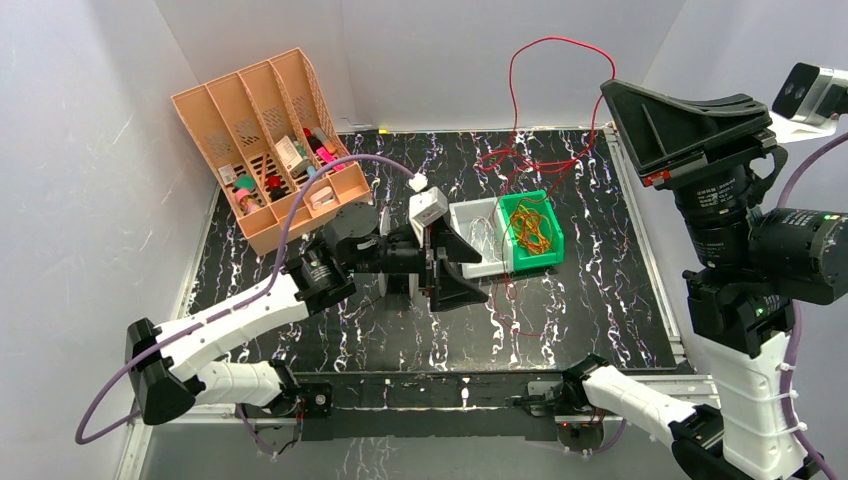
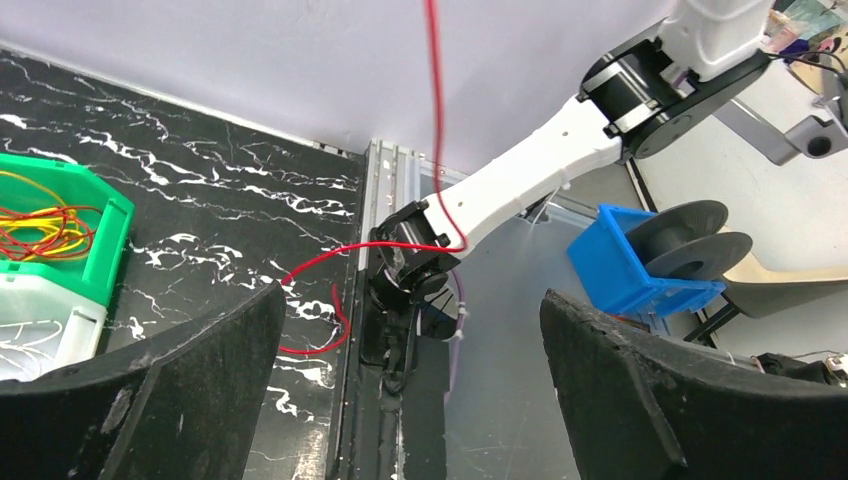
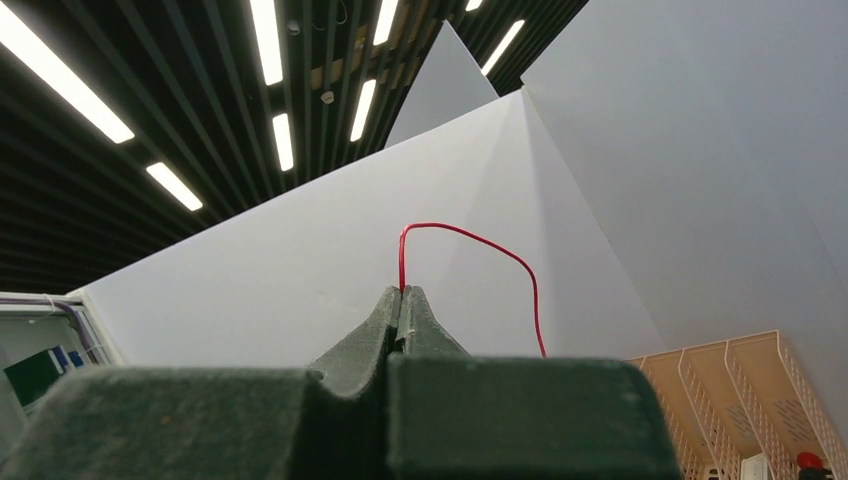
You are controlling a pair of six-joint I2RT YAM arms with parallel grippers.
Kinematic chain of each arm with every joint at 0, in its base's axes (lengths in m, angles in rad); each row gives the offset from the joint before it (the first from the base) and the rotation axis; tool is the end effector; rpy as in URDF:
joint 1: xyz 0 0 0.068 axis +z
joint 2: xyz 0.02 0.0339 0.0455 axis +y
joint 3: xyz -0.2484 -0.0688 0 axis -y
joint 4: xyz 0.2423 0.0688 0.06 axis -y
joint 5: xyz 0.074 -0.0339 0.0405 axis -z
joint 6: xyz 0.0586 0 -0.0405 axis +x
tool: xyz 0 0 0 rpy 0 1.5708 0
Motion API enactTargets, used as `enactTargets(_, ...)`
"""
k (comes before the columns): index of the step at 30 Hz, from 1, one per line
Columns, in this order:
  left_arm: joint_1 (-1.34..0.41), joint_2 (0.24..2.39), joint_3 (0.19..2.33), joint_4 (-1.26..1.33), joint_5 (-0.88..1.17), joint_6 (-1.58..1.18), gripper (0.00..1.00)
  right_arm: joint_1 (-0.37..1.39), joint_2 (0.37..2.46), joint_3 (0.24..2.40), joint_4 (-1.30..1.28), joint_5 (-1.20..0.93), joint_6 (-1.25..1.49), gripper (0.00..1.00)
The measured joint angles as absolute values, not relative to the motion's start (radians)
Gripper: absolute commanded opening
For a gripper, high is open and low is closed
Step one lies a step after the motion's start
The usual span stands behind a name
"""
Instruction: Wrap the cables
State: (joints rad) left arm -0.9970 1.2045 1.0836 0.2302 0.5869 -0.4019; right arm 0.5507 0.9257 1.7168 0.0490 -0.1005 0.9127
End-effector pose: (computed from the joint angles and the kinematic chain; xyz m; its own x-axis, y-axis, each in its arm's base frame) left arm 0.1361 -0.2703 0.3892 -0.3359 -0.0803 -0.9385 0.9418 -0.0453 -0.3332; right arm 0.0707 0.0503 0.6250 -0.0689 0.8814 -0.4673 -0.8554 0.1888 0.4823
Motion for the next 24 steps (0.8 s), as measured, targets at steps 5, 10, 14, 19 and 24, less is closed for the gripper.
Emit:
enactTargets(5,-0.997,1.175,1.084,0.243,0.59,-0.413,0.98,0.551,0.931,1.717,0.062,-0.105,0.918,0.0)
enactTargets(10,-0.997,1.196,1.084,0.269,0.592,-0.432,0.98,0.551,0.936,1.716,0.076,-0.108,0.929,0.0)
enactTargets(14,-0.997,1.238,1.084,0.315,0.604,-0.463,0.98,0.551,0.936,1.708,0.088,-0.108,0.94,0.0)
enactTargets(19,-0.997,1.295,1.084,0.387,0.635,-0.516,0.9,0.551,0.944,1.691,0.105,-0.108,0.953,0.0)
enactTargets(24,-0.997,1.328,1.084,0.419,0.659,-0.542,0.52,0.551,0.959,1.68,0.113,-0.107,0.969,0.0)
